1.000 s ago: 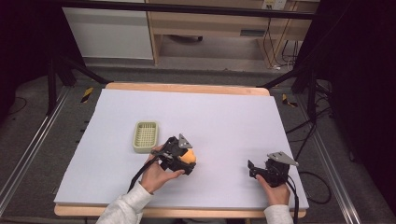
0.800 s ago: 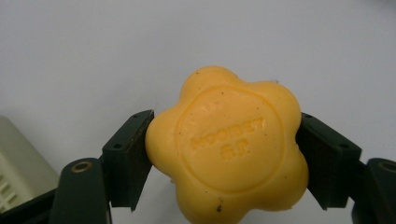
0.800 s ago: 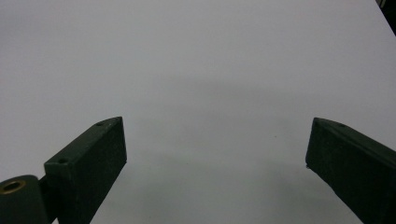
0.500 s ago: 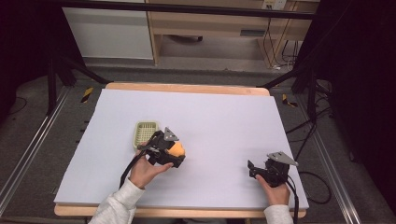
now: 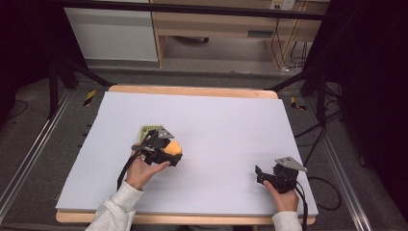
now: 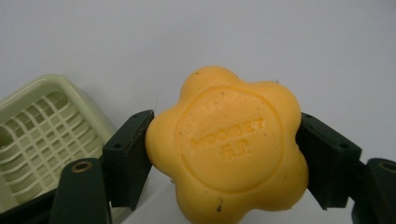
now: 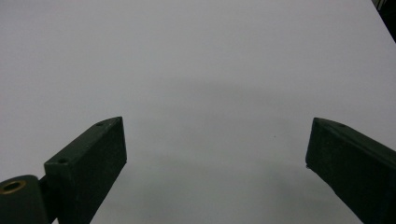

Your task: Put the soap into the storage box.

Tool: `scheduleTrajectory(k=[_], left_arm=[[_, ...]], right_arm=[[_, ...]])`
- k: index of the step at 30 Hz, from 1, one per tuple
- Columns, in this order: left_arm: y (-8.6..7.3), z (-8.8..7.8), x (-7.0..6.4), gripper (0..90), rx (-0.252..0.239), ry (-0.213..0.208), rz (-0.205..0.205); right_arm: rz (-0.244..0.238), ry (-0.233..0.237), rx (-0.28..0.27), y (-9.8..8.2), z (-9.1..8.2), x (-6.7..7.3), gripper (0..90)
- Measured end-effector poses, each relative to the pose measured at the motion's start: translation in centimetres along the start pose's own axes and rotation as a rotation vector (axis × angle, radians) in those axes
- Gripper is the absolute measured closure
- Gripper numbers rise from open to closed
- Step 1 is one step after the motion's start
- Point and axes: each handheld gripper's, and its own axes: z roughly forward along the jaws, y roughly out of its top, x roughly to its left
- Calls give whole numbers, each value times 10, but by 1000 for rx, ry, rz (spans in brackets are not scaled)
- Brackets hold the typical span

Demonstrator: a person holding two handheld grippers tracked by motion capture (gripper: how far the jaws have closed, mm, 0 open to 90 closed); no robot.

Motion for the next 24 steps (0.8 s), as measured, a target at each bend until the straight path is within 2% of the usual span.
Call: scheduleTrajectory(k=[8,10,24], left_arm=[[-2,-5,17,263,-6,11,-38],[-3,-7,25,263,-10,18,-62],[-6,-6,52,263,-5,59,-121]], right_arm=[[-3,2,3,0,0,0,56],[-3,2,3,0,0,0,56],[-1,5,6,0,0,1,56]])
